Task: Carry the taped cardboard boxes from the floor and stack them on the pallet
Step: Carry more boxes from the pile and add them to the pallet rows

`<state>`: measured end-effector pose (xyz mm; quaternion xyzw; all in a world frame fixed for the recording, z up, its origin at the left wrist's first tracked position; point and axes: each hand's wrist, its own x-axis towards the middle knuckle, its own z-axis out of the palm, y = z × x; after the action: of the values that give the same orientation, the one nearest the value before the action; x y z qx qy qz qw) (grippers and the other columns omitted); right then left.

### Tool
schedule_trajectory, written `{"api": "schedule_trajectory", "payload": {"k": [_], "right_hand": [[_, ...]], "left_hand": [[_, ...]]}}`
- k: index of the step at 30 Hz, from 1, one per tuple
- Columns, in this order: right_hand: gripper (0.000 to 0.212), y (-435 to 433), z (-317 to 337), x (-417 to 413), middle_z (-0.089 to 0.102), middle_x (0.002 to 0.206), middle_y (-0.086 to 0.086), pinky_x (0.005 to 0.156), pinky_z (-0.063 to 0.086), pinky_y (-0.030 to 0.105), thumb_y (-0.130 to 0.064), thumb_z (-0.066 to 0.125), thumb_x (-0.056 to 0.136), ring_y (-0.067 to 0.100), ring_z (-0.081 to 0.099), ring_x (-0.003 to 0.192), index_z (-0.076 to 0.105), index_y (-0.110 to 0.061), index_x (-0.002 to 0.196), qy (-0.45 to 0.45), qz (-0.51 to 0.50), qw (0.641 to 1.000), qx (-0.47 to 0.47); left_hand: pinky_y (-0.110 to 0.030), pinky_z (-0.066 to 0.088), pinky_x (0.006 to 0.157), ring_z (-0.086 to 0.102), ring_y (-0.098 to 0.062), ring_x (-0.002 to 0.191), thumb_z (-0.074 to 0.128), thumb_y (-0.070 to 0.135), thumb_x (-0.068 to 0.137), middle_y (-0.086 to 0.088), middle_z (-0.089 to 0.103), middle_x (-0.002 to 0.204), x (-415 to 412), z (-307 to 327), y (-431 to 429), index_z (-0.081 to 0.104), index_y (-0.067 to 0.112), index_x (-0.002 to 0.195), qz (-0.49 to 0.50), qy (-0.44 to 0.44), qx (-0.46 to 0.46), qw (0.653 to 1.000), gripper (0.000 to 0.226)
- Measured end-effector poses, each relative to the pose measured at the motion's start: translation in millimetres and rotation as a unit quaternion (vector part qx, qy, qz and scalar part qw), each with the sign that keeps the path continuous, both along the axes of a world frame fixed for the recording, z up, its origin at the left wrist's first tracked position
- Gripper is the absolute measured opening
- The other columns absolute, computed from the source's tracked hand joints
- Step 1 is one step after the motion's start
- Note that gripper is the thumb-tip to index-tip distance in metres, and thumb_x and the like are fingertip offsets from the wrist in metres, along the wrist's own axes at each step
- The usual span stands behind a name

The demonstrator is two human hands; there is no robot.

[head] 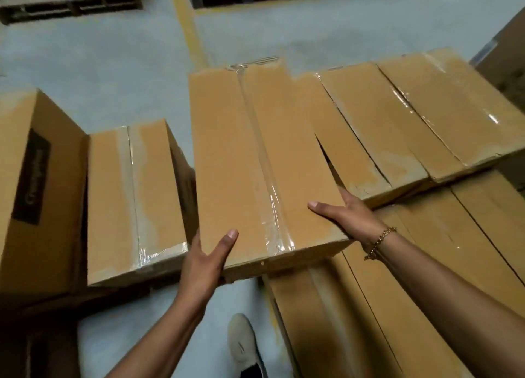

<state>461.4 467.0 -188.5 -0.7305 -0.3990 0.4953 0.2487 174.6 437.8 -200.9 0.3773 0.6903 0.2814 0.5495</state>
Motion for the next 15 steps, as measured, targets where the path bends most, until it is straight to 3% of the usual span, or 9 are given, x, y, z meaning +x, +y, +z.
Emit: {"api": "schedule_trajectory", "payload": {"k": [3,5,7,10,15], "right_hand": [[0.052,5.9,-24.7,28.9,0.066,0.117,-0.015,0.085,0.052,0.023,-0.045,0.077,0.082,0.0,0.062,0.102,0.05,-0.038,0.126,-0.004,-0.002,1.0,-0.022],[0.052,8.3,-40.9,48.2,0.065,0.119,-0.016,0.078,0.046,0.015,-0.043,0.077,0.084,-0.004,0.059,0.103,0.049,-0.038,0.127,-0.009,-0.006,0.999,-0.031],[0.064,5.9,-57.2,65.4,0.065,0.126,-0.015,0.088,0.05,0.022,-0.052,0.079,0.08,0.003,0.061,0.113,0.052,-0.036,0.135,-0.027,0.004,0.999,-0.034],[0.08,-1.7,-75.1,85.6,0.066,0.128,-0.018,0.102,0.052,0.039,-0.062,0.079,0.072,0.005,0.062,0.116,0.05,-0.039,0.143,-0.049,0.01,0.998,-0.039],[0.066,-11.2,-95.2,108.0,0.066,0.119,-0.017,0.091,0.053,0.029,-0.045,0.08,0.08,-0.001,0.06,0.106,0.054,-0.036,0.14,-0.084,0.001,0.996,-0.012]], "left_hand": [[-0.041,0.064,0.075,0.068,-0.02,0.108,0.073,0.065,0.076,0.011,0.068,0.124,25.4,-35.2,10.2,0.055,0.04,0.134,0.0,-0.039,-0.041,0.998,0.066],[-0.039,0.064,0.071,0.068,-0.018,0.106,0.072,0.065,0.078,0.011,0.067,0.124,44.4,-52.9,11.3,0.05,0.041,0.138,-0.004,-0.044,-0.059,0.997,0.068],[-0.034,0.062,0.069,0.065,-0.015,0.107,0.07,0.064,0.081,0.011,0.065,0.125,62.1,-66.9,5.4,0.046,0.041,0.143,-0.007,-0.039,-0.075,0.996,0.07],[-0.044,0.061,0.086,0.063,-0.017,0.111,0.068,0.069,0.076,0.008,0.063,0.13,83.3,-83.3,-9.4,0.039,0.042,0.148,0.004,-0.029,-0.102,0.994,0.081],[-0.055,0.052,0.102,0.06,-0.022,0.12,0.064,0.09,0.065,0.01,0.059,0.135,114.3,-108.2,-24.9,0.031,0.048,0.15,-0.002,-0.007,-0.101,0.995,0.1]]}}
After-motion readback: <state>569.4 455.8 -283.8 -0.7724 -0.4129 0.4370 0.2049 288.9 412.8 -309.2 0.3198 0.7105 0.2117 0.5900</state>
